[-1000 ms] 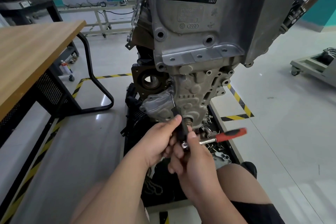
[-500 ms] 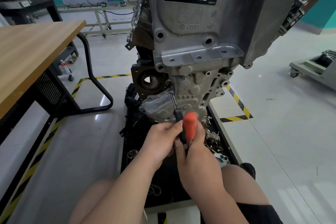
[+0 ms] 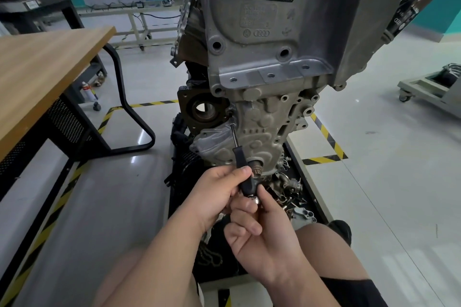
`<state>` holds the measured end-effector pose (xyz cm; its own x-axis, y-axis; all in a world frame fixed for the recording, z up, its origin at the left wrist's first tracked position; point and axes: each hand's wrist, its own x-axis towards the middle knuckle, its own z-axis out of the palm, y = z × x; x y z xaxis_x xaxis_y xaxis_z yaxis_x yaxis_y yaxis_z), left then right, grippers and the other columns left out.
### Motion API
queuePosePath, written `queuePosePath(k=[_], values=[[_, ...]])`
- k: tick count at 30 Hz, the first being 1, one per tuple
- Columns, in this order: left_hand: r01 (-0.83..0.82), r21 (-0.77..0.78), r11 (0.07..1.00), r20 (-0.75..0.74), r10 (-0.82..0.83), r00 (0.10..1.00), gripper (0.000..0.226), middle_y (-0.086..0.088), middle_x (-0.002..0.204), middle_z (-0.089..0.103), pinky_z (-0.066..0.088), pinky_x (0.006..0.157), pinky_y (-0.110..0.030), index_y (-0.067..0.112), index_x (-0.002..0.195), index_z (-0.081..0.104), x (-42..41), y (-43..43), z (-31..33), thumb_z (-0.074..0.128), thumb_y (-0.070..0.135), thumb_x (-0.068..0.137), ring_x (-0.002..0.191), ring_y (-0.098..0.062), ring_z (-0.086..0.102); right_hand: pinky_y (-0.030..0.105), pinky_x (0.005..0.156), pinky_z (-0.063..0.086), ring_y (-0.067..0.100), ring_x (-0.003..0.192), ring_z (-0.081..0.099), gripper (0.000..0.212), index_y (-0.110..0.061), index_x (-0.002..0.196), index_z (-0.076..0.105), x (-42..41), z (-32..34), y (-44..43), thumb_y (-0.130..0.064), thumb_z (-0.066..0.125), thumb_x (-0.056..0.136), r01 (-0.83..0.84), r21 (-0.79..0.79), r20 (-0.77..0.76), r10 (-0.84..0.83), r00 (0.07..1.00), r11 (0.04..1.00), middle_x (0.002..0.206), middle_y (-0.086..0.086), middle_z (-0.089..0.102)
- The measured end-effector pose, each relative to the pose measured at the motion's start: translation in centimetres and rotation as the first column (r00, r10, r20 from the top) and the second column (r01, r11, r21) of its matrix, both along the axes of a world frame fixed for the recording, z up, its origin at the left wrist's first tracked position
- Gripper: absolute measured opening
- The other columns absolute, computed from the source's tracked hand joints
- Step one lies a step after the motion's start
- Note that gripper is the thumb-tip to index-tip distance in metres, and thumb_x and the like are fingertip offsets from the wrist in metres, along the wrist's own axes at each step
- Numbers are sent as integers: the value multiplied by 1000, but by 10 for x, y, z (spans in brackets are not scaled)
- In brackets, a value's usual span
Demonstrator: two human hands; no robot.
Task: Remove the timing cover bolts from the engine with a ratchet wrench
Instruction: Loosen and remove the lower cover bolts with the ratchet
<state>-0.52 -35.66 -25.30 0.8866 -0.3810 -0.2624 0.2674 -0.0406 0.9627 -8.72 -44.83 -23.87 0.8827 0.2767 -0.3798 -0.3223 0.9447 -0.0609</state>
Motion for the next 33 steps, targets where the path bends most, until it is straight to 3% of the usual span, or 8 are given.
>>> queuePosePath(k=[2, 6, 8, 12, 17, 23, 29, 33], values=[[-13, 19, 1000, 34, 13, 999, 31, 7, 45, 43, 30, 37, -16, 25, 59, 65, -2, -3, -1, 66, 34, 89, 38, -11, 46, 26, 42, 38, 10, 36, 35, 34, -7, 95, 59, 1, -5, 1, -38, 43, 100, 41, -389, -23, -54, 998, 920, 58, -2, 46], [-80, 121, 989, 191, 56, 980, 39, 10, 46, 55, 35, 41, -13, 28, 49, 64, -4, -12, -3, 69, 31, 87, 40, -3, 48, 30, 65, 42, 12, 69, 61, 52, -43, 137, 14, -2, -20, -6, -35, 47, 98, 164, -960, 160, 38, 986, -227, 80, -12, 60], [-97, 91, 991, 186, 78, 979, 32, 4, 52, 59, 38, 44, -17, 25, 54, 66, -3, -10, -3, 71, 34, 85, 52, -11, 56, 30, 62, 43, 9, 73, 64, 57, -47, 136, 5, -4, -21, -6, -40, 46, 97, 245, -863, 225, 99, 969, -441, 79, -16, 60], [-2, 18, 1000, 54, 1, 999, 46, -1, 49, 47, 28, 37, -18, 7, 82, 70, -3, -2, 2, 66, 53, 80, 44, -20, 46, 19, 55, 44, 4, 54, 55, 23, -40, 121, 41, 2, -12, 3, -29, 45, 101, 286, -924, 278, -70, 958, 255, 67, -9, 58], [89, 39, 995, 13, -90, 996, 45, 5, 43, 41, 24, 34, -17, 20, 49, 53, -3, 2, 9, 59, 51, 82, 34, -10, 32, 22, 34, 34, 10, 30, 33, 52, 3, 74, 64, 2, 3, 0, -41, 44, 92, 91, -122, 20, -89, 996, 988, 50, -2, 39], [-24, 98, 995, 35, 21, 999, 47, 6, 44, 41, 27, 37, -18, 24, 46, 54, -5, 0, 5, 64, 38, 90, 41, -14, 39, 25, 36, 34, 10, 30, 31, 41, -2, 91, 60, 1, -3, 6, -38, 42, 97, 56, -322, -16, -65, 998, 945, 53, 0, 41], [-56, 50, 997, 35, 54, 998, 30, -11, 62, 48, 28, 42, -20, 24, 58, 65, -5, -3, 3, 70, 42, 82, 50, -19, 41, 13, 51, 35, -4, 67, 60, 50, -40, 134, 13, -3, -16, -4, -41, 47, 96, 229, -860, 185, 141, 973, -456, 68, -21, 51], [1, 30, 1000, -9, -1, 1000, 43, -1, 49, 47, 27, 36, -18, 11, 78, 67, -5, 3, 7, 68, 54, 74, 37, -14, 39, 13, 59, 44, -3, 61, 58, 28, -43, 121, 39, 2, -9, 8, -26, 47, 101, 248, -944, 251, -15, 968, 218, 76, -16, 62]])
